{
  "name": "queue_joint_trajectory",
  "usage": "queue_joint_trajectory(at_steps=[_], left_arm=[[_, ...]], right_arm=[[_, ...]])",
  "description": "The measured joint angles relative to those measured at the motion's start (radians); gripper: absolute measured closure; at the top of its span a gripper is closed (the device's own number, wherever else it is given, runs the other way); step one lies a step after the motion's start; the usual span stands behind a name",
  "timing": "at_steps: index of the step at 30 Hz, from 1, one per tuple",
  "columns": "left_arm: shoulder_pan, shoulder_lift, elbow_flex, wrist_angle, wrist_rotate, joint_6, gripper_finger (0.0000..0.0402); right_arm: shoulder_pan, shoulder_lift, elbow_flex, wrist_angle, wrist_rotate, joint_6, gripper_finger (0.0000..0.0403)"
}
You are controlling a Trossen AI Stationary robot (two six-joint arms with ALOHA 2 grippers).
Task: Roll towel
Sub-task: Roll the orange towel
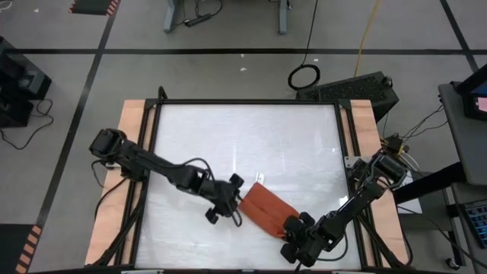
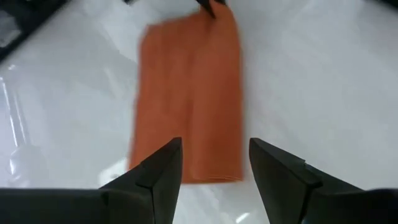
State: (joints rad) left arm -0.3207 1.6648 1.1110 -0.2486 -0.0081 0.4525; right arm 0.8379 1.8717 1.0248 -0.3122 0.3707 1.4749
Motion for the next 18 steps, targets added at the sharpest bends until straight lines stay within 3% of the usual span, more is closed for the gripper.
queue_joint_trajectory(at_steps=[9, 18], left_arm=[[-0.068, 0.092, -0.023, 0.104, -0.079, 0.1, 0.021], [-0.039, 0.194, -0.023, 0.197, -0.083, 0.218, 0.021]], right_arm=[[-0.031, -0.002, 0.001, 0.021, -0.066, 0.0, 0.0393], [-0.033, 0.0, 0.0, 0.056, -0.086, 0.001, 0.0393]])
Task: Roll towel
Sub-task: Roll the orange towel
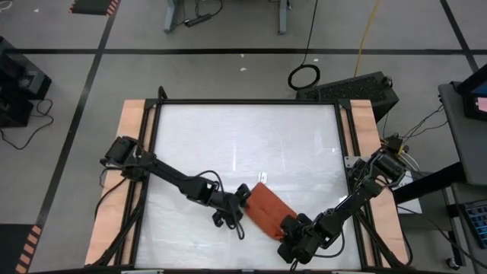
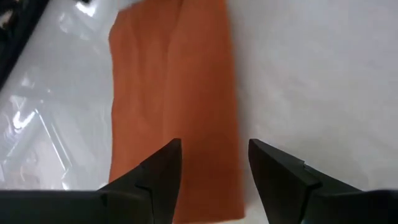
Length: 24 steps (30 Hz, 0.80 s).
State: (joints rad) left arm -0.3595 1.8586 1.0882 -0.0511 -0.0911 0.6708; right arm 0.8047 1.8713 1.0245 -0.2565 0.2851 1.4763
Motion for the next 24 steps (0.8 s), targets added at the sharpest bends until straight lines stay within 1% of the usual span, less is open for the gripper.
queue_joint_trajectory(at_steps=[5, 10, 14, 18, 20, 22, 24], left_arm=[[0.036, 0.023, 0.0, 0.004, 0.003, 0.0, 0.021], [0.061, 0.022, 0.0, 0.005, 0.051, 0.021, 0.0209], [0.088, 0.022, 0.0, -0.001, 0.181, 0.024, 0.0195], [0.099, 0.044, 0.0, -0.012, 0.191, 0.023, 0.0171], [0.102, 0.065, 0.002, -0.008, 0.192, 0.023, 0.0166], [0.104, 0.081, 0.003, -0.027, 0.196, 0.017, 0.0167], [0.104, 0.093, 0.005, -0.029, 0.197, -0.005, 0.0178]], right_arm=[[0.001, 0.001, 0.0, 0.017, -0.005, 0.002, 0.0393], [0.002, 0.001, 0.0, 0.031, -0.008, 0.003, 0.0393], [0.002, 0.002, -0.001, 0.054, -0.013, -0.008, 0.0393], [0.002, 0.003, -0.001, 0.075, -0.014, -0.022, 0.0388], [0.003, 0.003, -0.001, 0.08, -0.014, -0.027, 0.0385], [0.007, 0.002, -0.002, 0.105, -0.007, -0.065, 0.0385], [0.01, -0.001, -0.002, 0.132, -0.007, -0.115, 0.0384]])
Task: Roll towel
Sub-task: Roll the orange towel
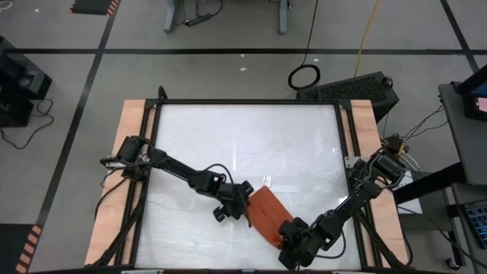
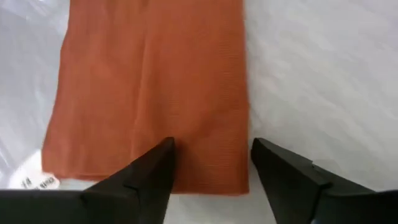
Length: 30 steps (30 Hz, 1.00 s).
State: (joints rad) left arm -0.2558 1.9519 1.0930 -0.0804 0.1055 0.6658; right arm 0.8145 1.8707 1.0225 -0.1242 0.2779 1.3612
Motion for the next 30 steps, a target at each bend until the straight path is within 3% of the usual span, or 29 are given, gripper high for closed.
queue_joint_trajectory(at_steps=[3, 10, 15, 22, 26, 30], left_arm=[[0.0, 0.003, 0.001, -0.004, 0.006, -0.051, 0.0219], [0.0, 0.006, 0.052, -0.128, 0.051, -0.057, 0.0378], [-0.001, 0.009, 0.102, -0.238, 0.177, -0.168, 0.0375], [0.007, 0.012, 0.139, -0.33, 0.461, -0.372, 0.0379], [0.023, 0.019, 0.142, -0.296, 0.584, -0.505, 0.0379], [0.058, 0.058, 0.143, -0.233, 0.716, -0.672, 0.0379]], right_arm=[[0.006, -0.013, 0.0, 0.023, 0.003, -0.058, 0.0384], [0.023, -0.05, 0.0, 0.019, 0.013, -0.141, 0.0383], [0.042, -0.098, 0.0, -0.067, 0.02, -0.155, 0.0358], [0.085, -0.163, 0.001, -0.135, -0.004, -0.198, 0.0256], [0.098, -0.167, 0.001, -0.139, 0.004, -0.249, 0.0202], [0.099, -0.167, 0.001, -0.129, 0.055, -0.339, 0.0183]])
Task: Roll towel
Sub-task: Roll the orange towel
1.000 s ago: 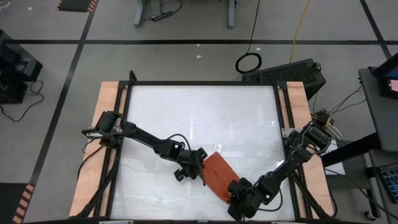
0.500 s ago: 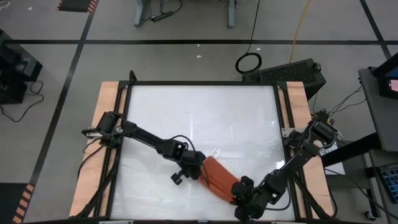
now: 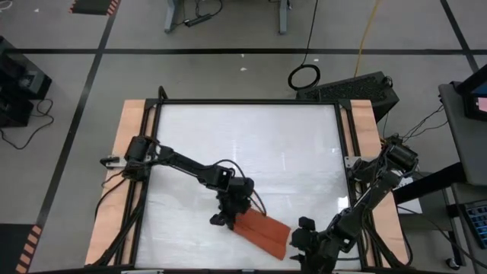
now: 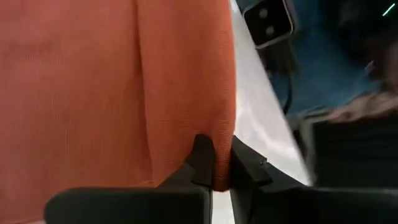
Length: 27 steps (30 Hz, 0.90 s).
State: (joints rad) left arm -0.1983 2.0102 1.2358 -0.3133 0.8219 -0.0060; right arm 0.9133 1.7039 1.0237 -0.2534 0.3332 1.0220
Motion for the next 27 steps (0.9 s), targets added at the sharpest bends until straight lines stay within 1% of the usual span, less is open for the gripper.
queue_joint_trajectory(at_steps=[2, 7, 12, 15, 18, 20, 27], left_arm=[[0.013, 0.032, 0.0, 0.029, 0.057, -0.071, 0.0379], [0.041, 0.095, 0.008, 0.08, 0.144, -0.217, 0.0375], [0.065, 0.112, 0.007, 0.083, 0.166, -0.272, 0.0369], [0.09, 0.113, 0.006, 0.08, 0.186, -0.31, 0.0368], [0.109, 0.114, 0.006, 0.076, 0.181, -0.338, 0.0367], [0.116, 0.115, 0.005, 0.064, 0.157, -0.352, 0.0366], [0.13, 0.115, 0.005, 0.015, 0.125, -0.351, 0.0365]], right_arm=[[-0.002, 0.0, 0.003, -0.001, 0.038, -0.039, 0.0182], [0.0, 0.0, 0.025, -0.001, 0.098, -0.129, 0.0182], [-0.001, 0.025, 0.058, 0.001, 0.113, -0.192, 0.0181], [0.005, 0.08, 0.099, -0.003, 0.11, -0.238, 0.0181], [0.009, 0.145, 0.158, -0.016, 0.109, -0.299, 0.0181], [0.012, 0.189, 0.204, -0.06, 0.115, -0.321, 0.0182], [0.012, 0.32, 0.4, -0.375, 0.149, -0.331, 0.0208]])
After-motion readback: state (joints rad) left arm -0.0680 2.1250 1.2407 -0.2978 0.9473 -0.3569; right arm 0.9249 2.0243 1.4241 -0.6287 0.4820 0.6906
